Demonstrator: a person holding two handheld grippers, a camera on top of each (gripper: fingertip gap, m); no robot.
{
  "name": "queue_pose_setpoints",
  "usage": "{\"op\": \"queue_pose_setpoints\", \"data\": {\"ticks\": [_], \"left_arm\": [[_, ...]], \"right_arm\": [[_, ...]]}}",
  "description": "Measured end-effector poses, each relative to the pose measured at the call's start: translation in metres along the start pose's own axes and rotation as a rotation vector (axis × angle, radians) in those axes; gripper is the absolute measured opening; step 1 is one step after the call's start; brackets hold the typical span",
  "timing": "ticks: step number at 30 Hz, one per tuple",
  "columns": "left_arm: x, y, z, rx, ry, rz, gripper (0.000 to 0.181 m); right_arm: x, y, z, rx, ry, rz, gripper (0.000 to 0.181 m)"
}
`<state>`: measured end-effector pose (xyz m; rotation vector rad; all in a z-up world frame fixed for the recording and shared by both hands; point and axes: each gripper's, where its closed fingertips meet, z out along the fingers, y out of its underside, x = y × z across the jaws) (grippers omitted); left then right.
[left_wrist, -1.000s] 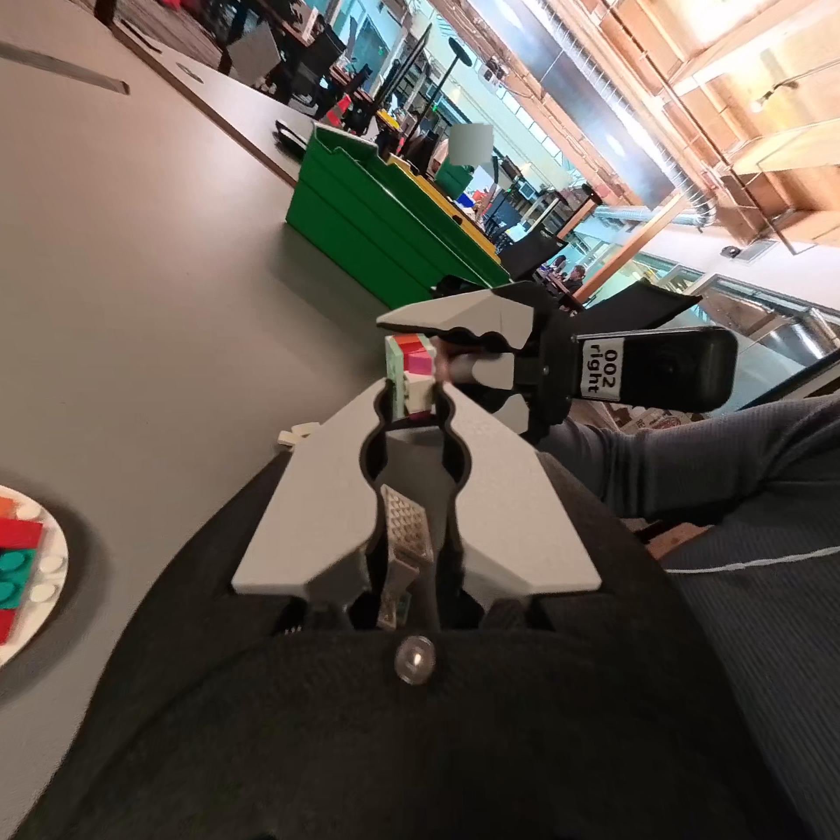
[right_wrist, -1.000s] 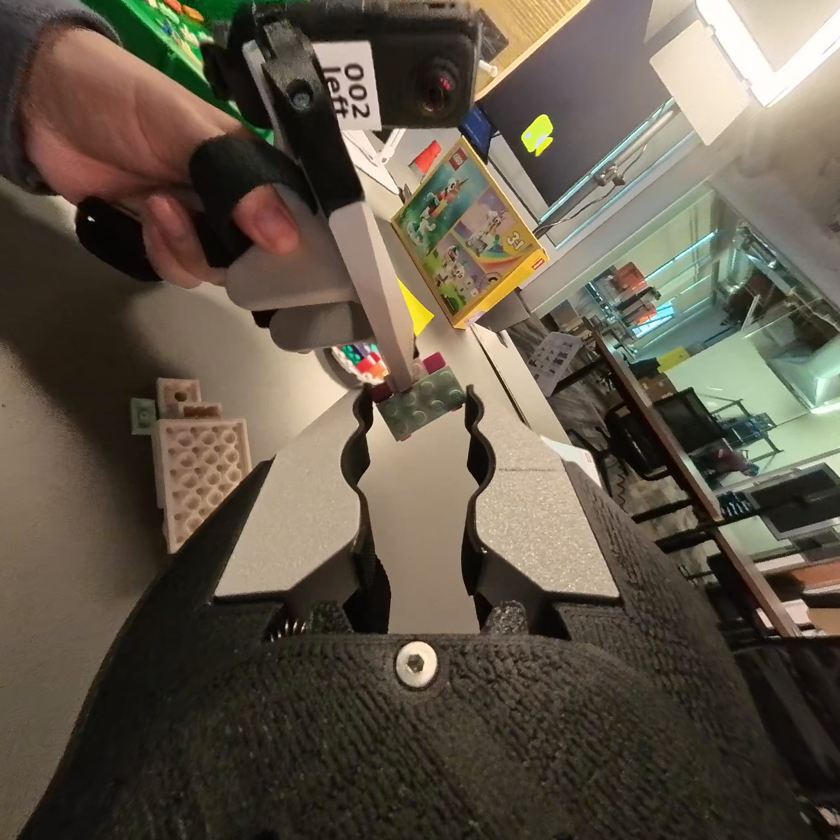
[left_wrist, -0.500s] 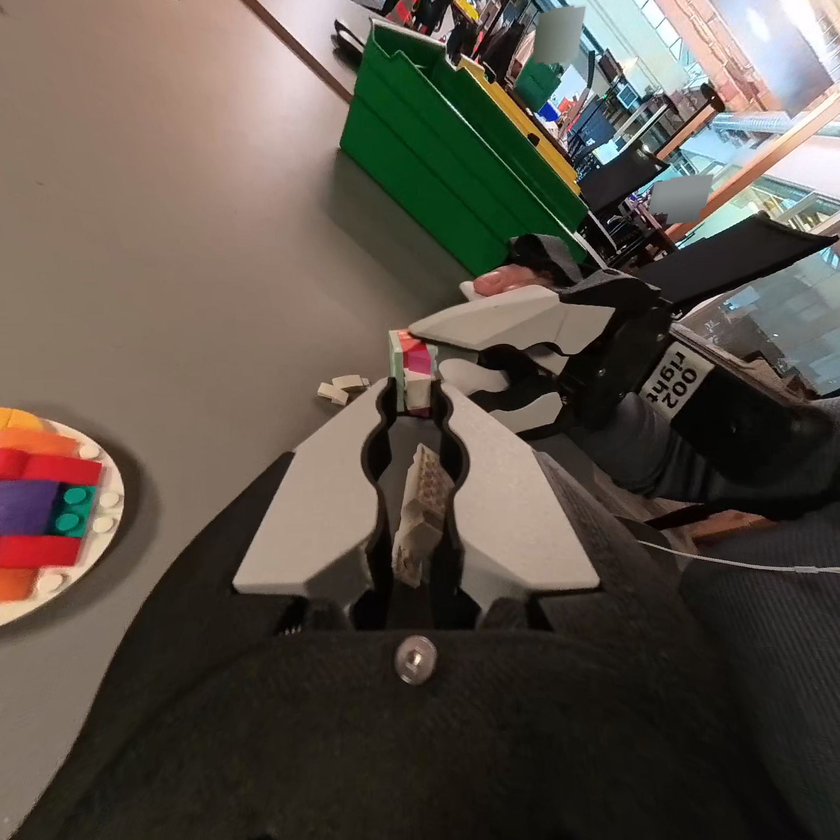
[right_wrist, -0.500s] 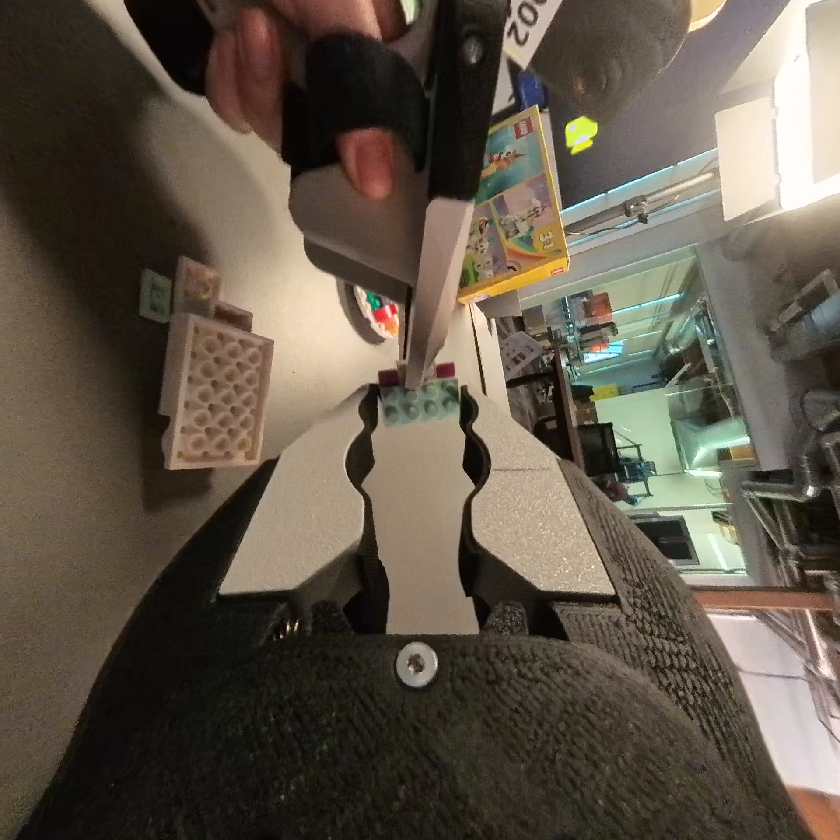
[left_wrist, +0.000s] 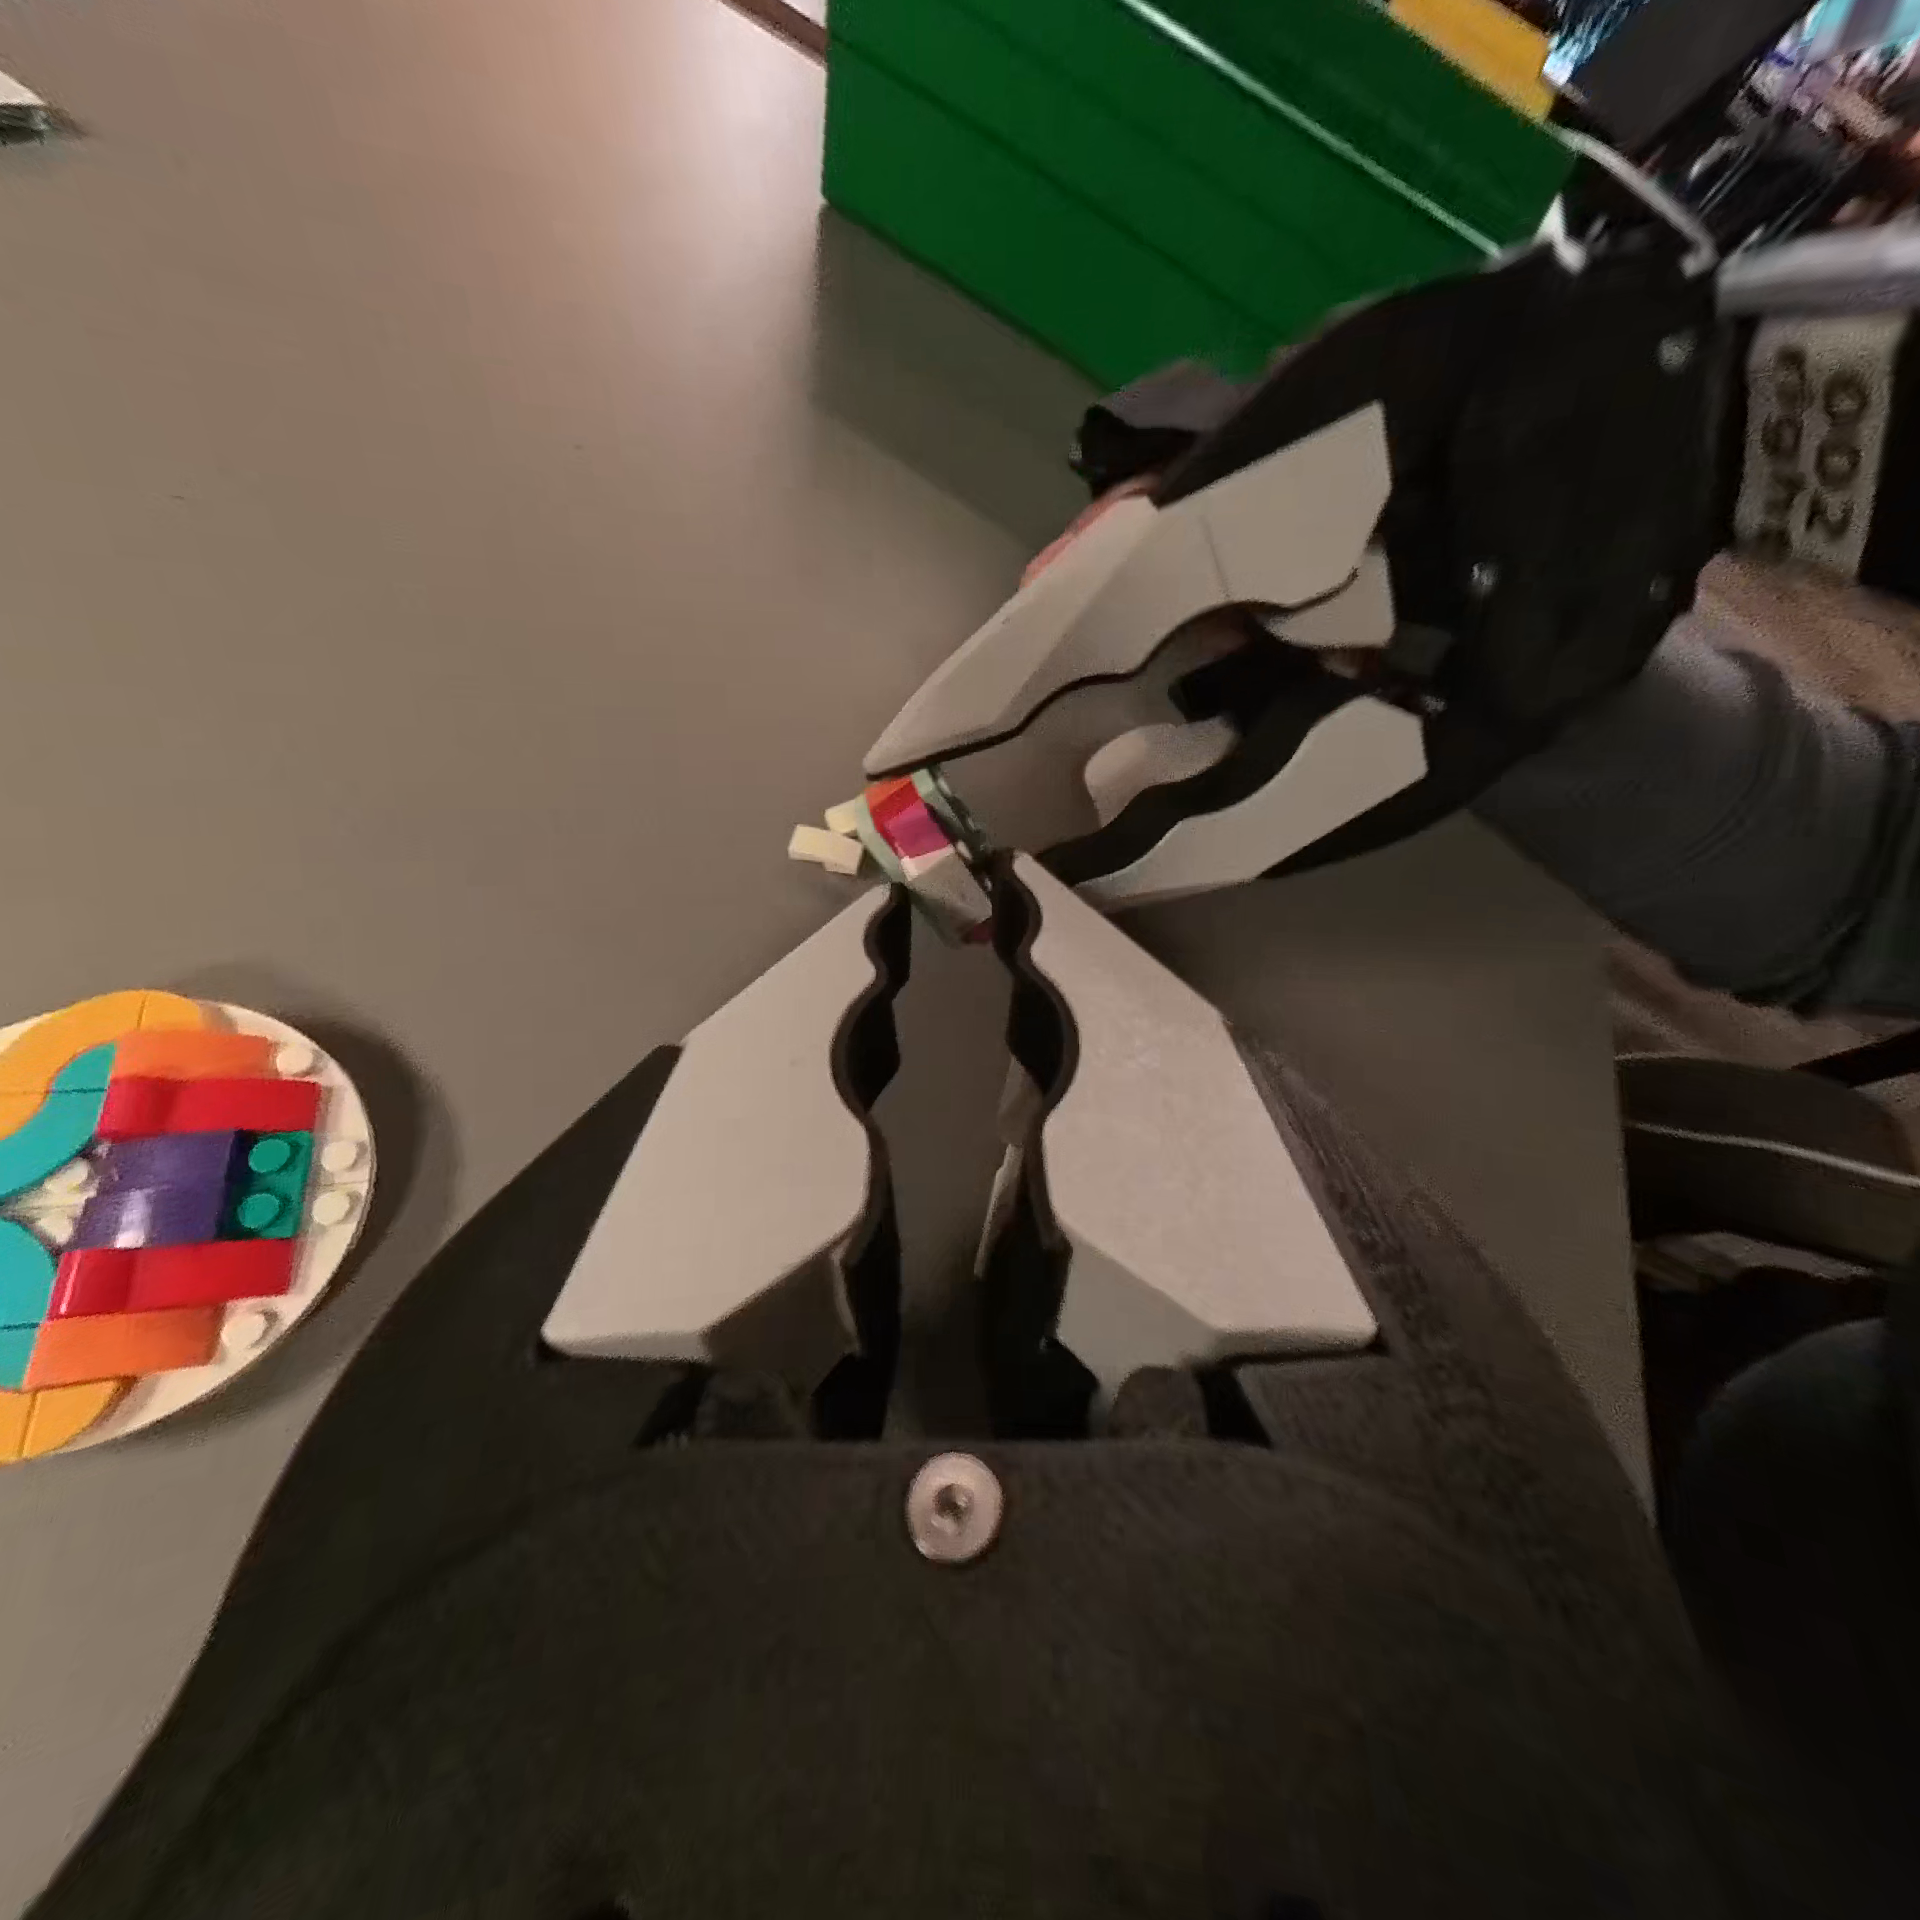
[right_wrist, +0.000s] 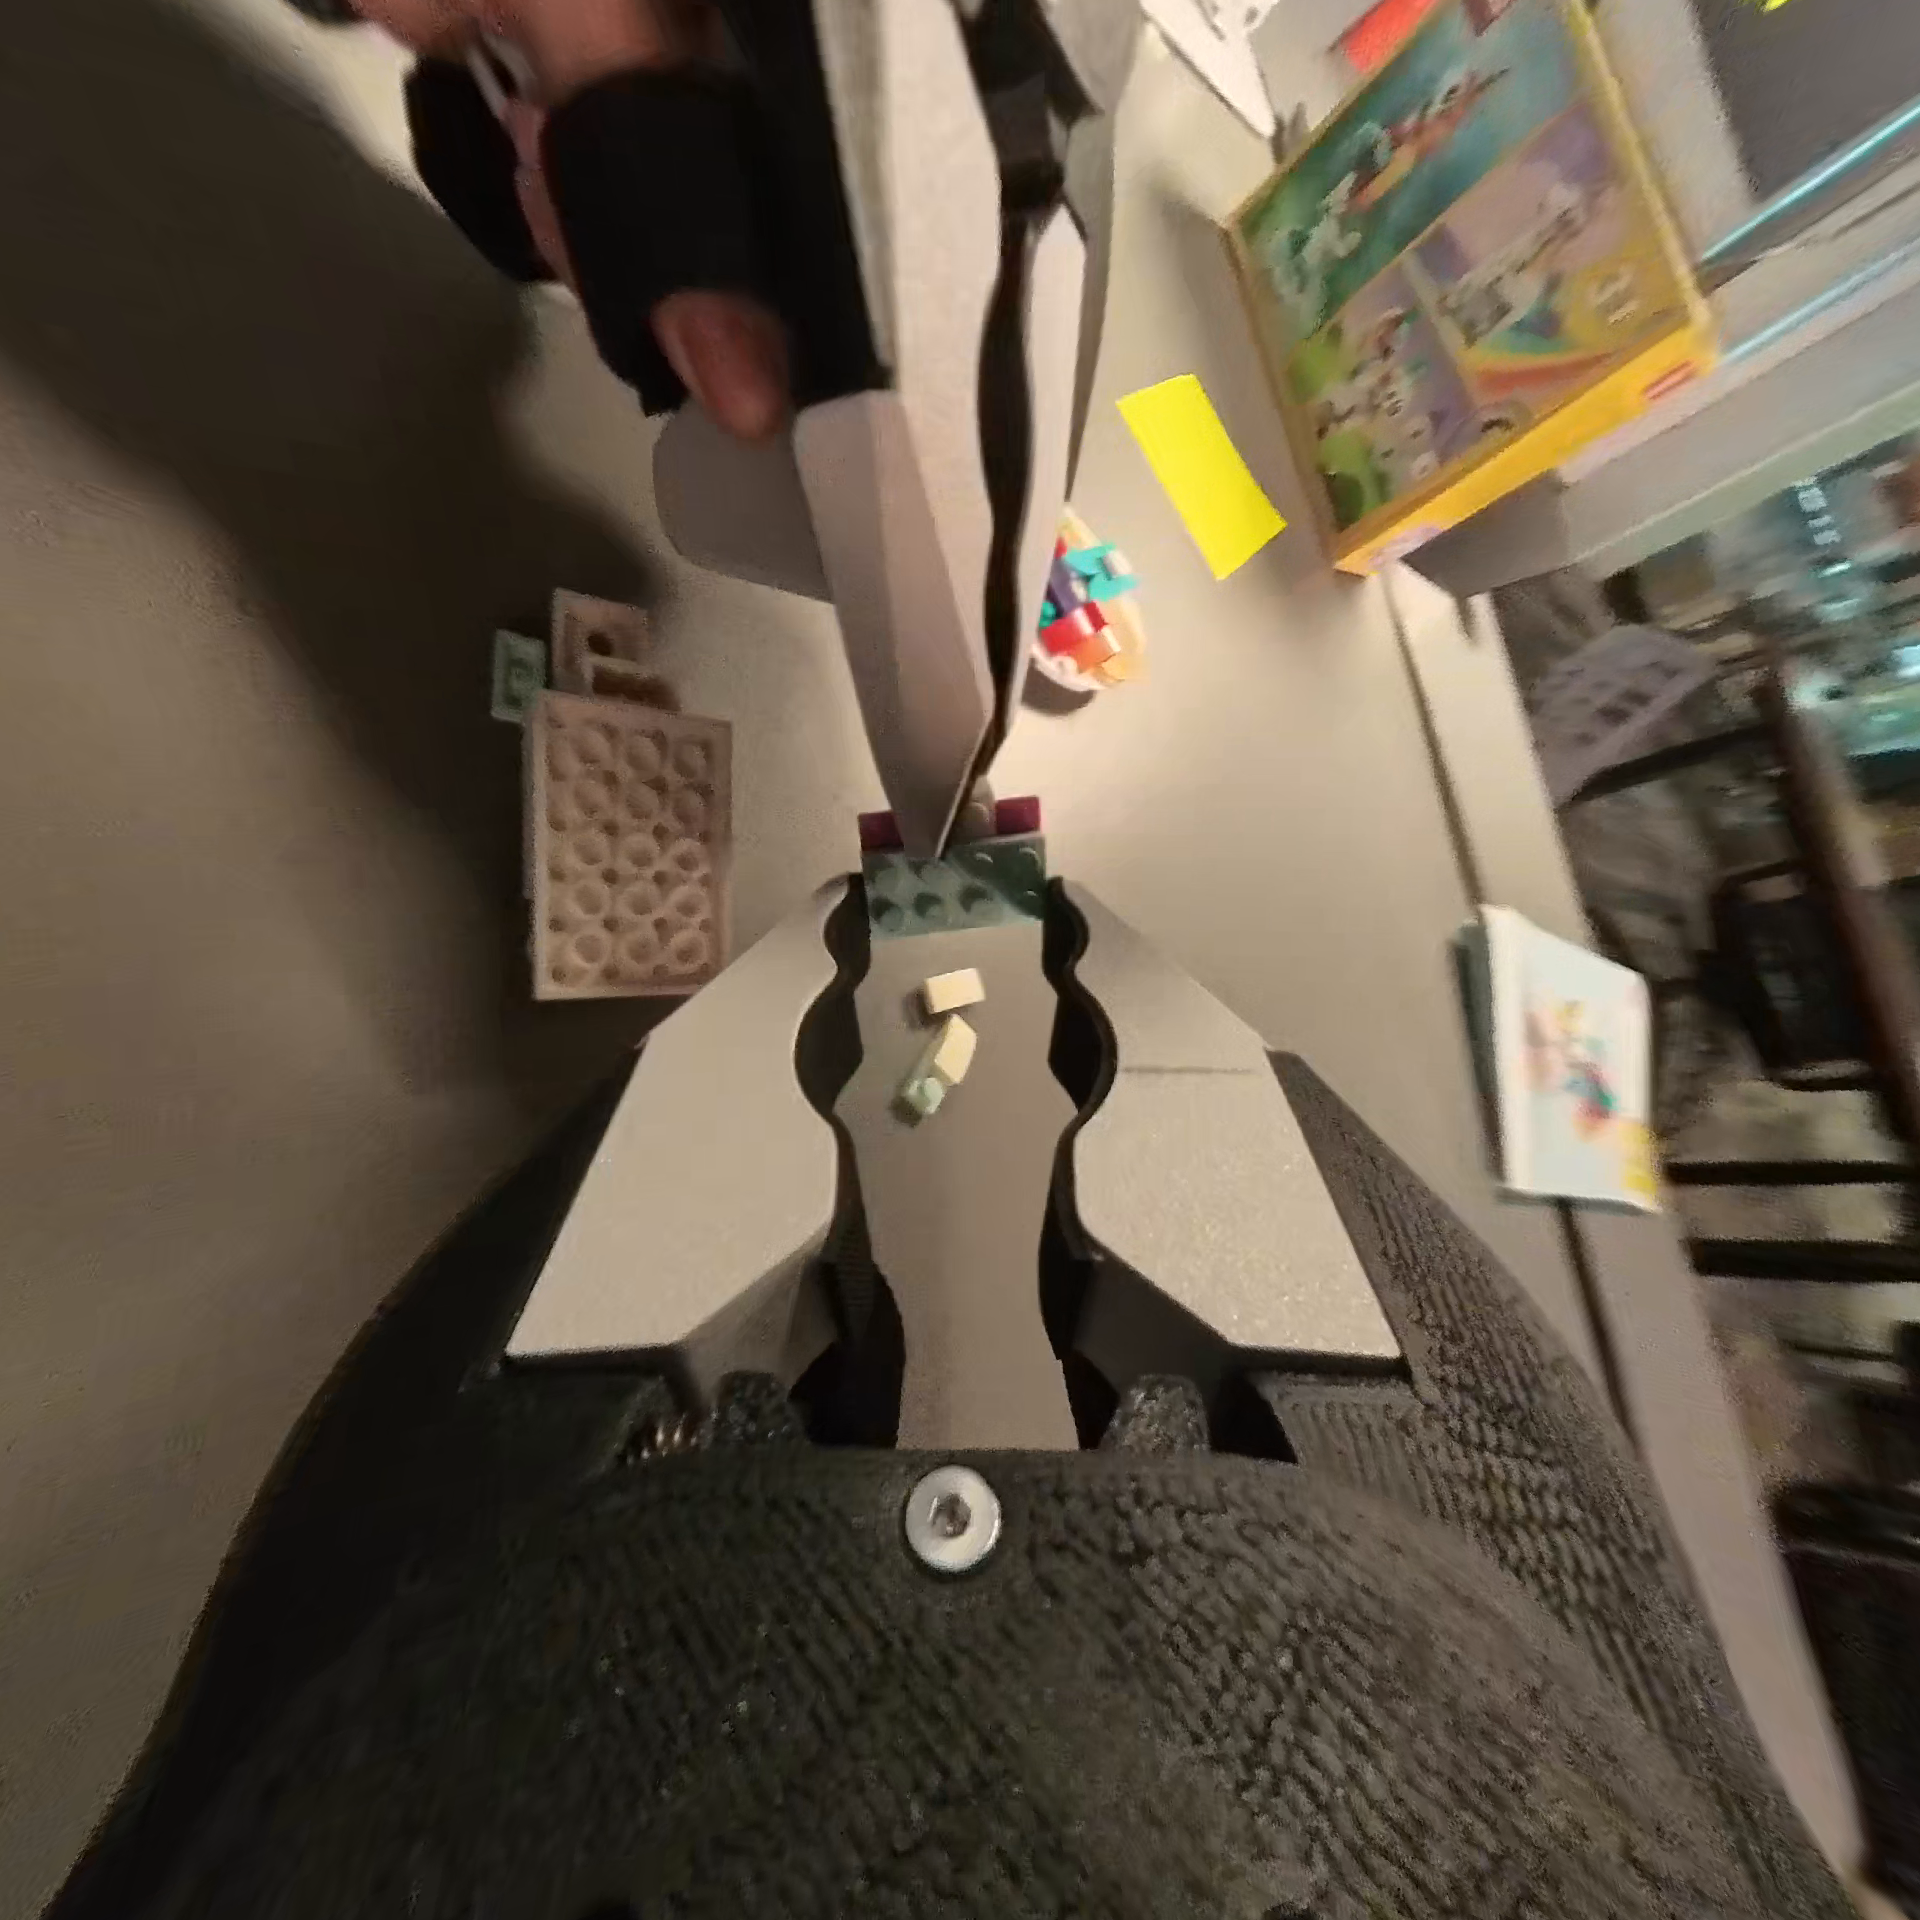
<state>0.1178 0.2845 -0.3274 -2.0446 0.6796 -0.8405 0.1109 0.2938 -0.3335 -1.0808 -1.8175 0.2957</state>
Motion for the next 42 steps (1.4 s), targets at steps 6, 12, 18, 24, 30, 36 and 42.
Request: {"op": "queue_pose_setpoints", "data": {"ticks": [6,12,18,24,30,36,42], "left_arm": [[0.007,0.005,0.004,-0.028,0.048,0.009,0.014],[0.020,0.002,0.000,0.008,0.205,-0.092,0.014],[0.028,-0.005,-0.006,0.055,0.295,-0.128,0.012],[0.033,-0.006,-0.008,0.060,0.310,-0.080,0.011],[0.037,-0.012,-0.011,0.103,0.328,-0.063,0.010],[0.023,-0.027,-0.018,0.214,0.377,-0.290,0.016],[0.005,-0.025,-0.016,0.206,0.240,-0.324,0.013]], "right_arm": [[-0.010,0.002,-0.006,0.079,-0.155,0.144,0.031],[-0.012,-0.008,-0.019,0.221,-0.267,0.276,0.030],[-0.010,-0.018,-0.028,0.367,-0.392,0.484,0.030],[-0.009,-0.022,-0.033,0.409,-0.478,0.582,0.030],[-0.004,-0.028,-0.040,0.483,-0.525,0.684,0.031],[0.013,-0.033,-0.033,0.479,-0.170,0.356,0.031],[0.019,-0.020,-0.014,0.192,0.144,-0.064,0.033]]}}
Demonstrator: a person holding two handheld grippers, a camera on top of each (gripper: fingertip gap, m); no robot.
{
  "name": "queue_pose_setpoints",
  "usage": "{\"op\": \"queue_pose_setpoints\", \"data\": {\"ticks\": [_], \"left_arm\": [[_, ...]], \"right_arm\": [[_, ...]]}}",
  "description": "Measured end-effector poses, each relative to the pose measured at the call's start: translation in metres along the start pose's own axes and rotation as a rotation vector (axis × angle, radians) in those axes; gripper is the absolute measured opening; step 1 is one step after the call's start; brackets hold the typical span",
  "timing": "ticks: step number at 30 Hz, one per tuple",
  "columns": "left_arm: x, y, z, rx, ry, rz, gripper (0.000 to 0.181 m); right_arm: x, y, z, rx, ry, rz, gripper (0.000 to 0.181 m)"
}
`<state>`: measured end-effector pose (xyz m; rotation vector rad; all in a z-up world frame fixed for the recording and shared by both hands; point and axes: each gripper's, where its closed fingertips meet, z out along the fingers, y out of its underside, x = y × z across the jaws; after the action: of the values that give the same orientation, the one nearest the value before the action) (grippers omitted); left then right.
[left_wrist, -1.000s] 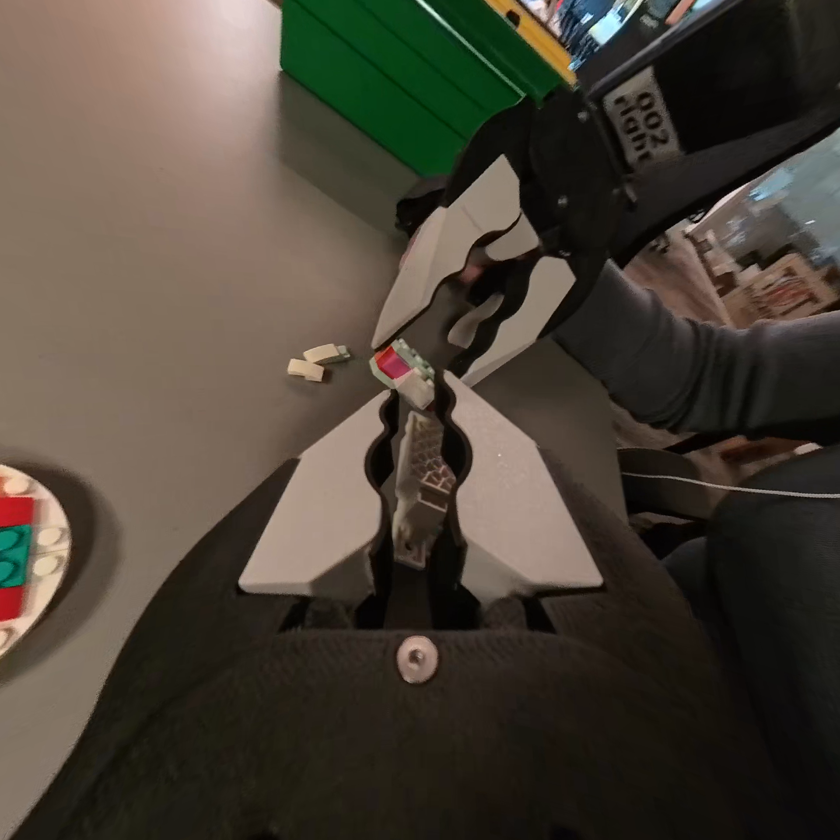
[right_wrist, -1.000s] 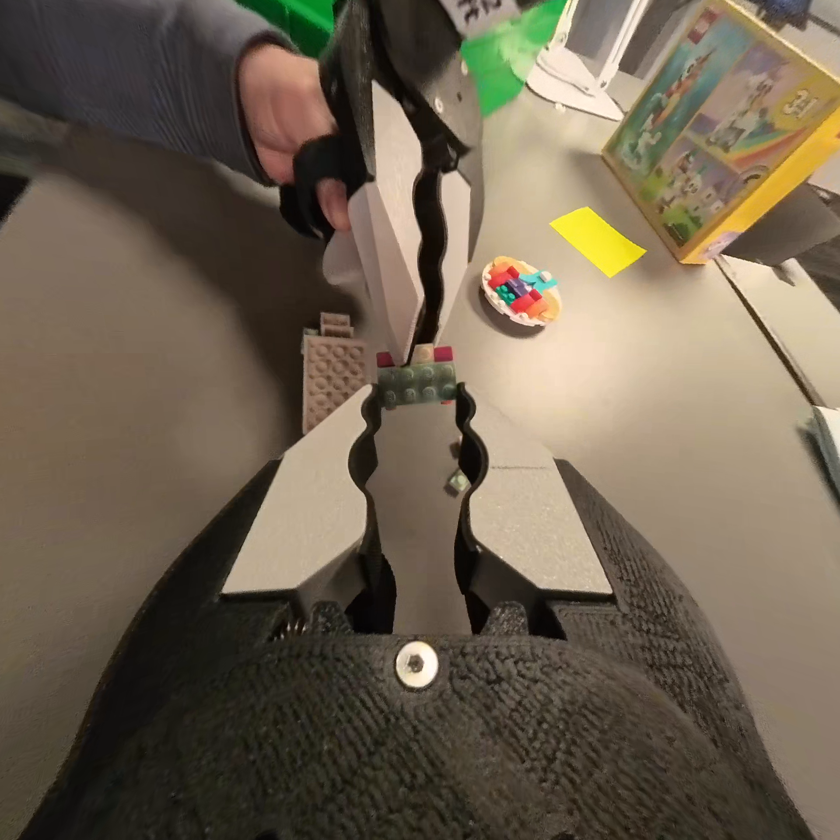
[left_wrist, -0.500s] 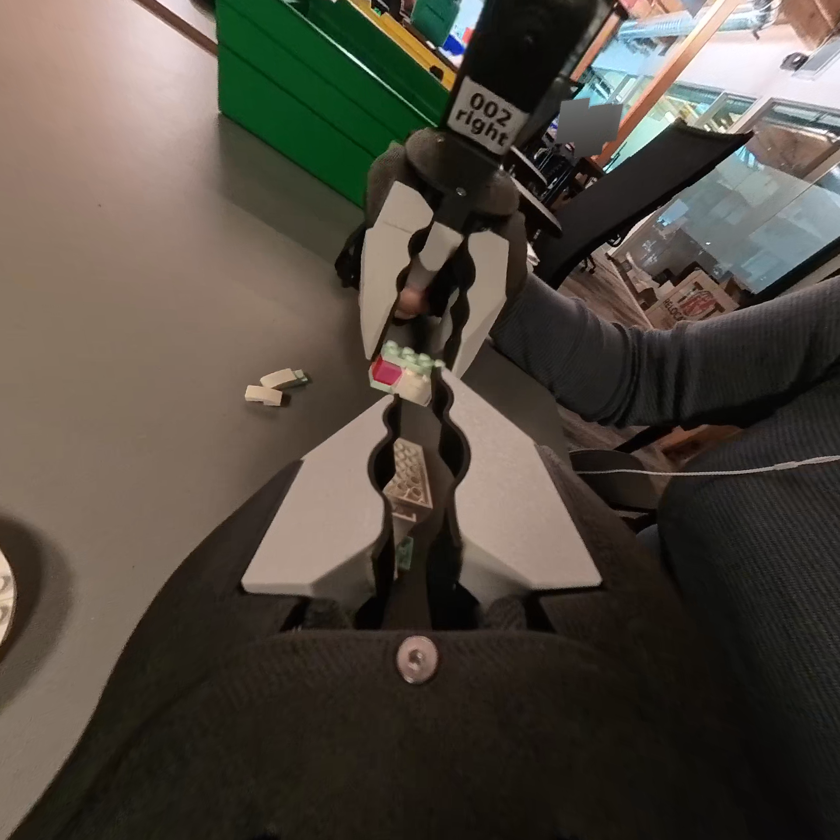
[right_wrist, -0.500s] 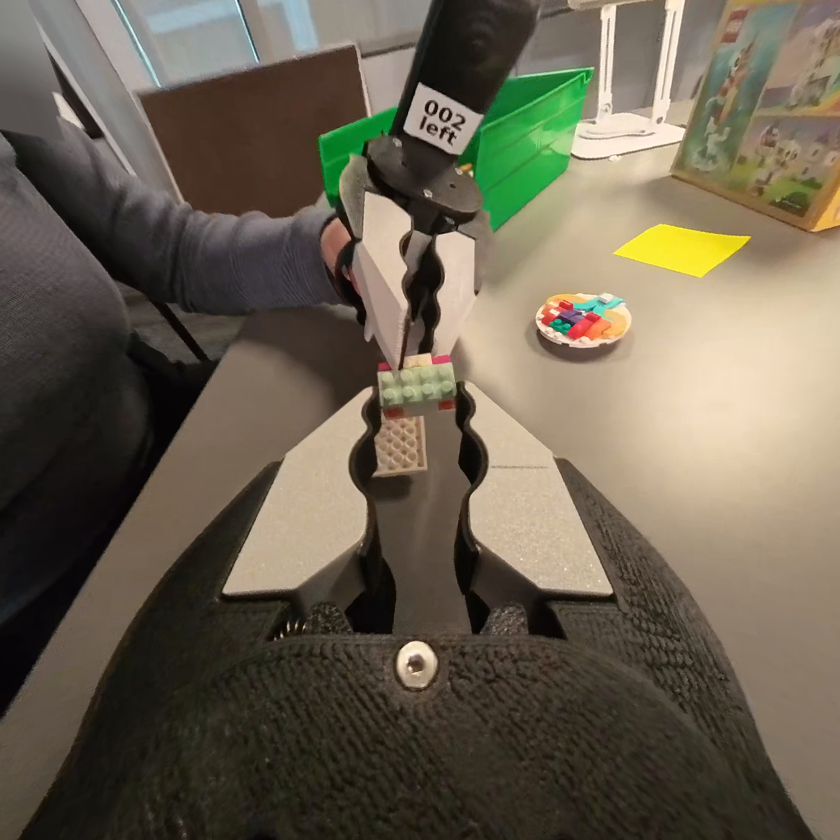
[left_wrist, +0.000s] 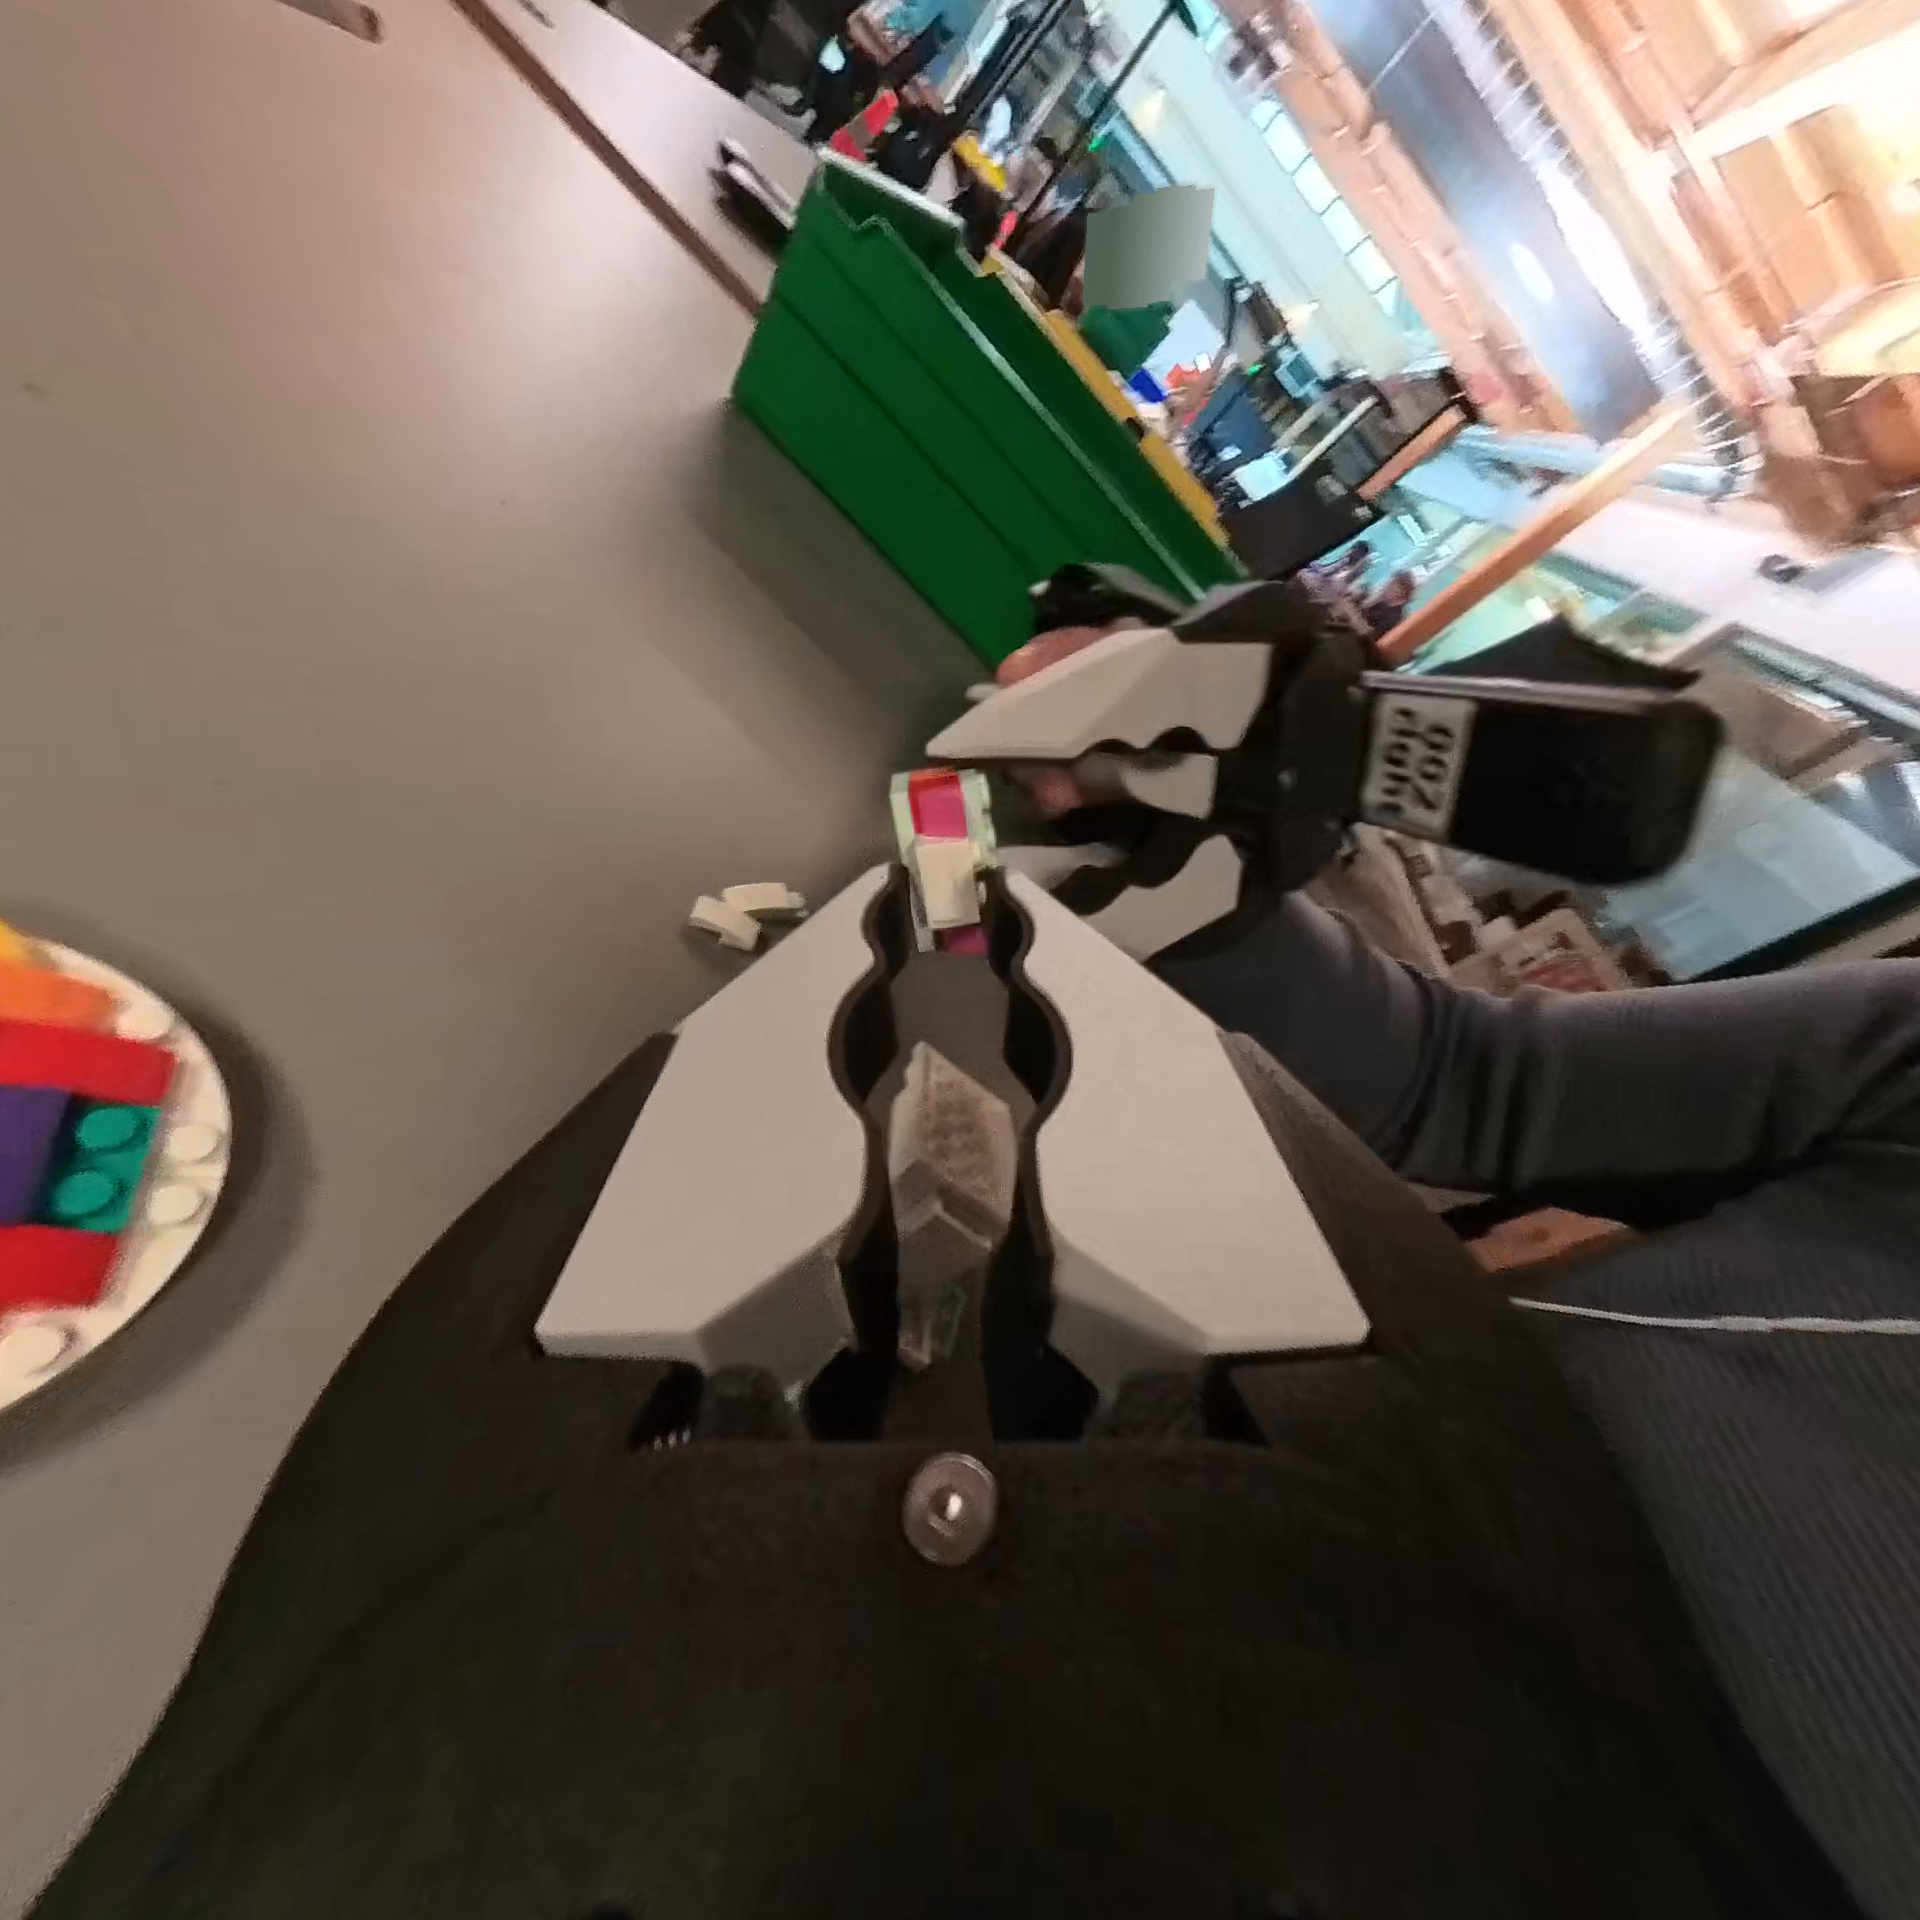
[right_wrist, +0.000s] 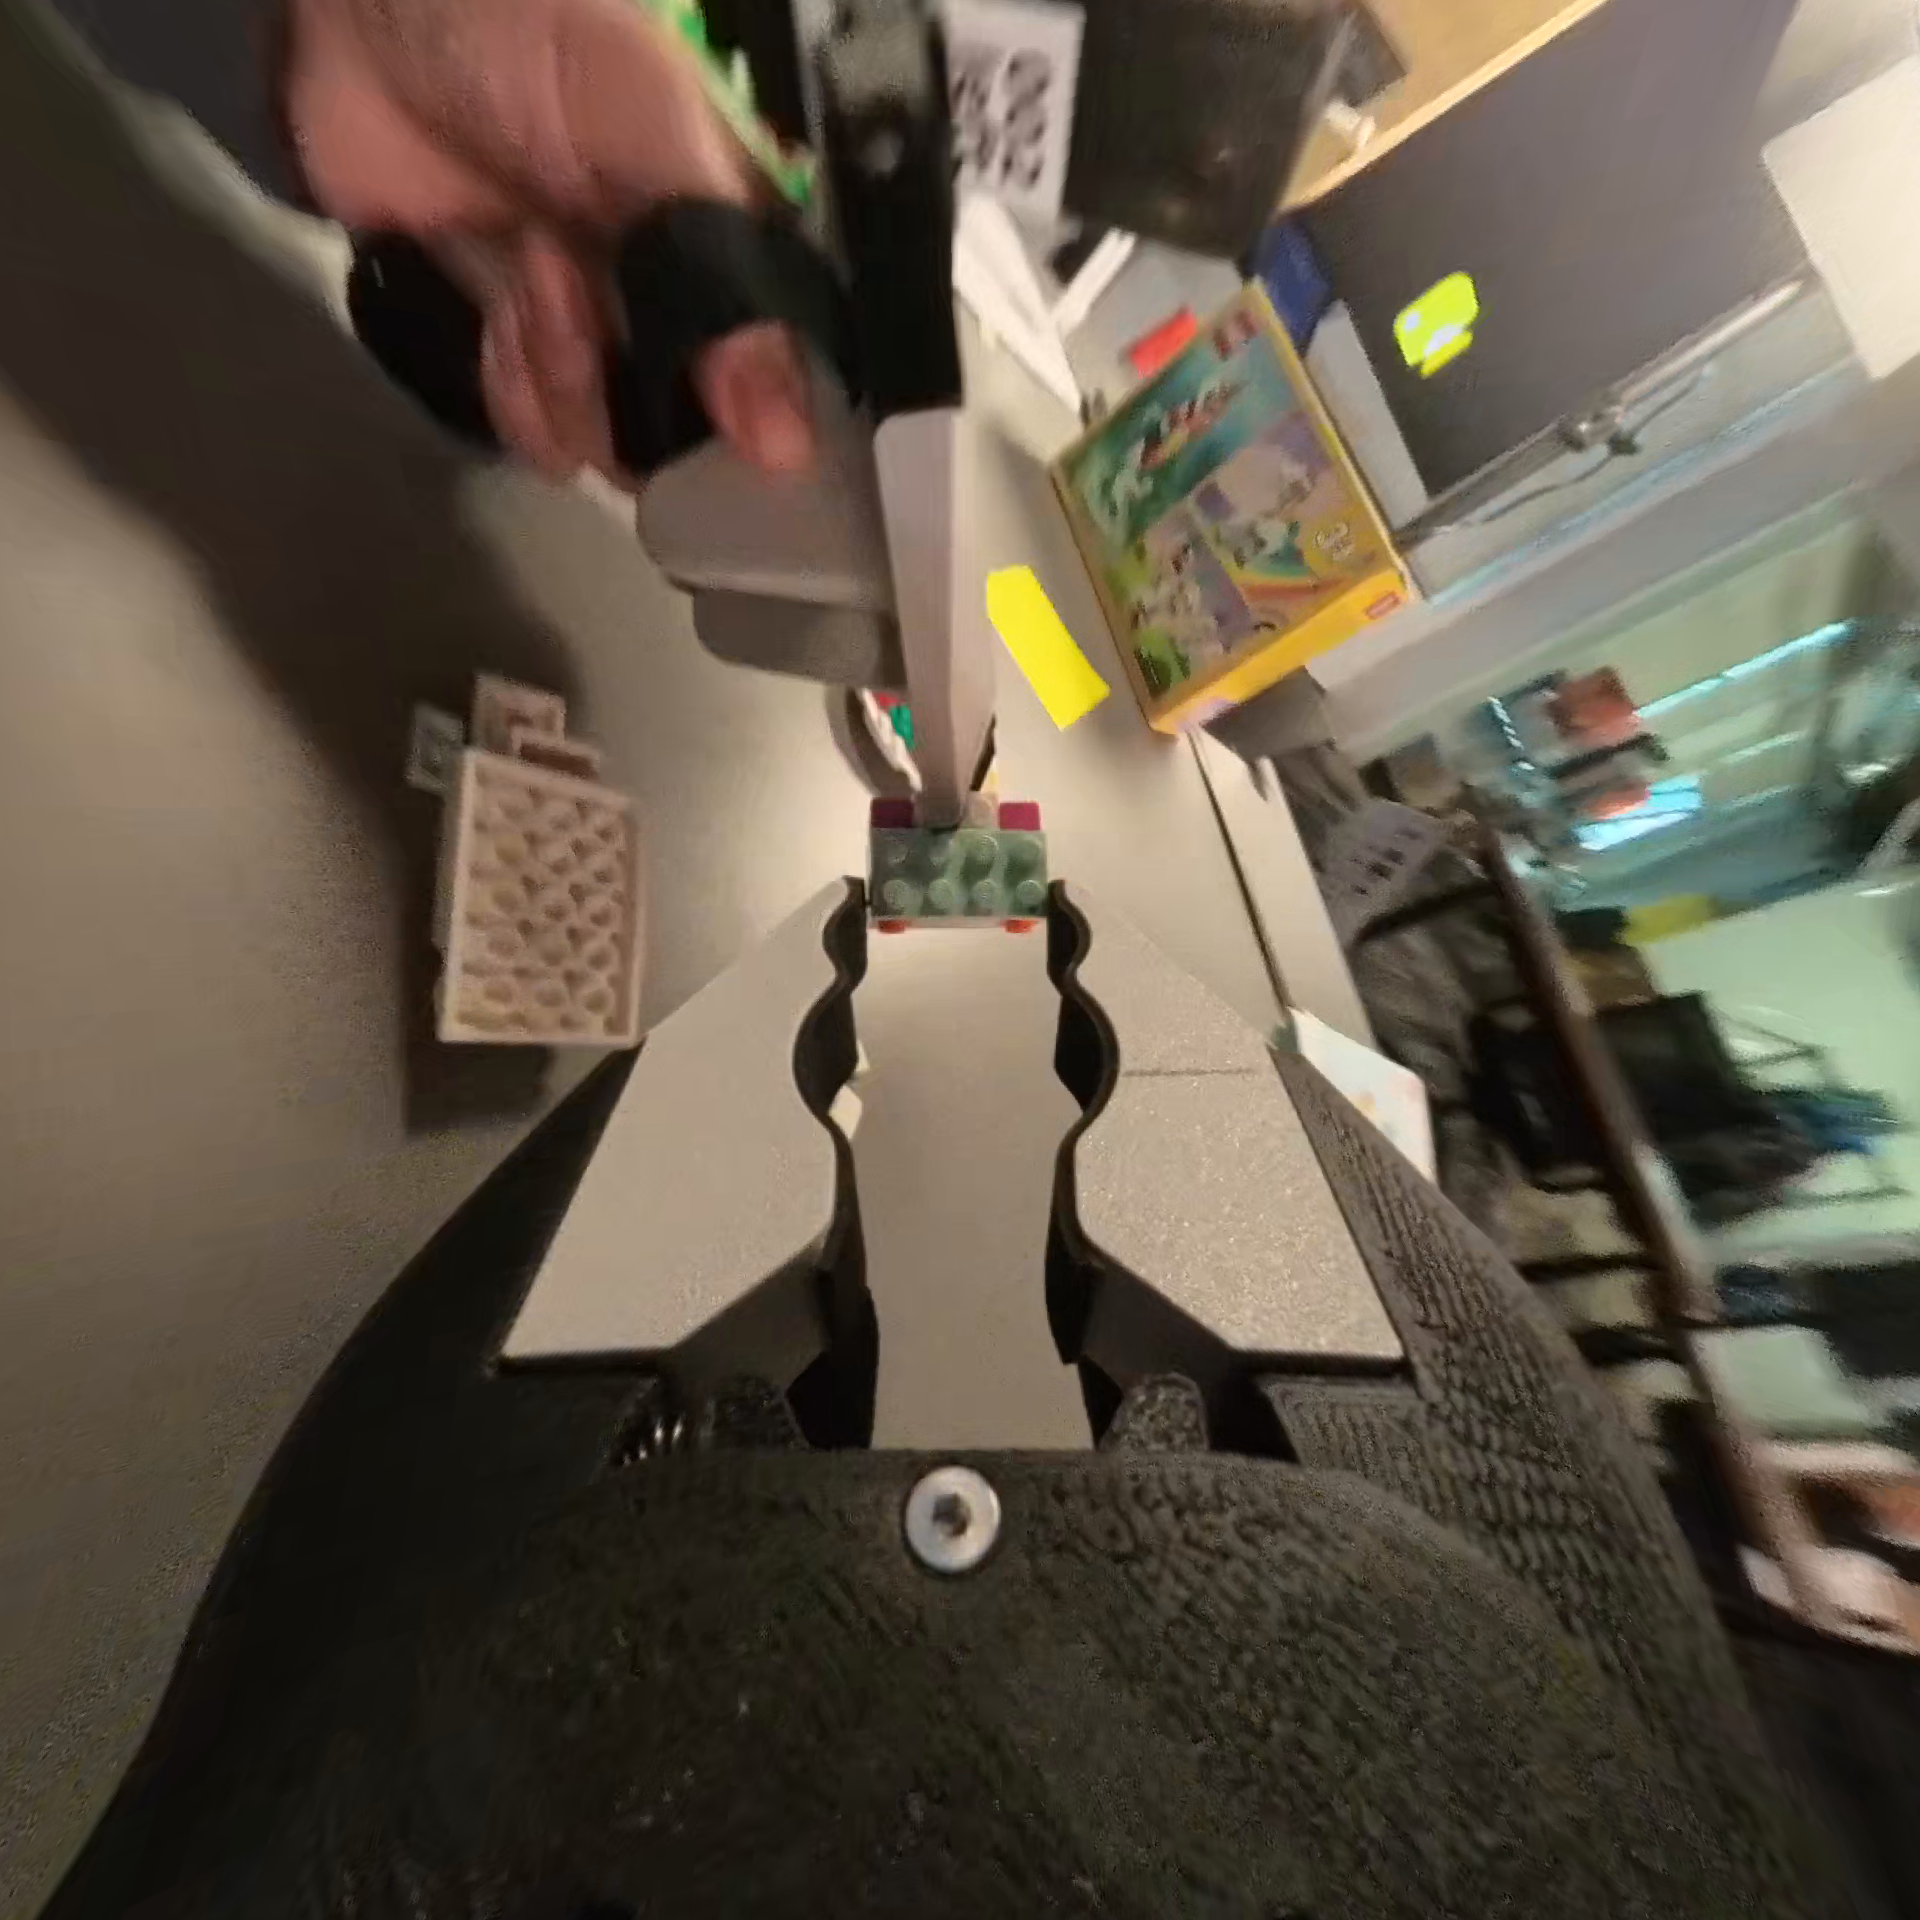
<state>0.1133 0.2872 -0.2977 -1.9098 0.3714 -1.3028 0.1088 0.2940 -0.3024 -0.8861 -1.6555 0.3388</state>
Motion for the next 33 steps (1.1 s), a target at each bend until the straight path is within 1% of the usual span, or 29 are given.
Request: {"op": "queue_pose_setpoints", "data": {"ticks": [2,3,5,6,9,14,16,17,18,19,23,26,33], "left_arm": [[-0.006,0.003,0.000,-0.017,-0.049,0.017,0.013],[-0.008,0.003,0.001,-0.021,-0.062,0.018,0.013],[-0.013,0.004,0.001,-0.027,-0.095,0.010,0.013],[-0.015,0.005,0.001,-0.029,-0.110,0.012,0.013],[-0.018,0.005,0.000,-0.031,-0.128,0.022,0.013],[-0.015,-0.003,0.000,0.034,-0.122,0.041,0.014],[-0.008,-0.004,0.000,0.037,-0.061,0.035,0.022],[-0.006,-0.006,-0.001,0.048,-0.034,0.013,0.020],[-0.005,-0.008,-0.003,0.062,-0.017,0.011,0.014],[-0.002,-0.010,-0.005,0.071,-0.005,0.012,0.014],[-0.002,-0.014,-0.006,0.104,-0.023,0.009,0.010],[-0.004,-0.013,-0.004,0.091,-0.060,0.057,0.010],[-0.008,-0.011,-0.003,0.080,-0.091,0.069,0.010]], "right_arm": [[-0.002,0.007,0.004,-0.090,0.024,-0.100,0.033],[-0.003,0.007,0.005,-0.109,0.032,-0.127,0.033],[-0.002,0.007,0.007,-0.129,0.055,-0.156,0.036],[-0.003,0.009,0.009,-0.151,0.058,-0.164,0.033],[-0.004,0.012,0.012,-0.183,0.059,-0.156,0.031],[0.002,0.008,0.010,-0.174,0.091,-0.133,0.031],[0.004,0.005,0.008,-0.149,0.101,-0.124,0.031],[0.005,0.002,0.007,-0.125,0.104,-0.109,0.031],[0.007,-0.002,0.006,-0.099,0.108,-0.090,0.030],[0.009,-0.005,0.004,-0.089,0.120,-0.089,0.030],[0.011,-0.006,0.003,-0.132,0.168,-0.189,0.030],[0.012,-0.004,0.003,-0.173,0.193,-0.266,0.030],[0.011,-0.002,0.003,-0.245,0.255,-0.494,0.029]]}}
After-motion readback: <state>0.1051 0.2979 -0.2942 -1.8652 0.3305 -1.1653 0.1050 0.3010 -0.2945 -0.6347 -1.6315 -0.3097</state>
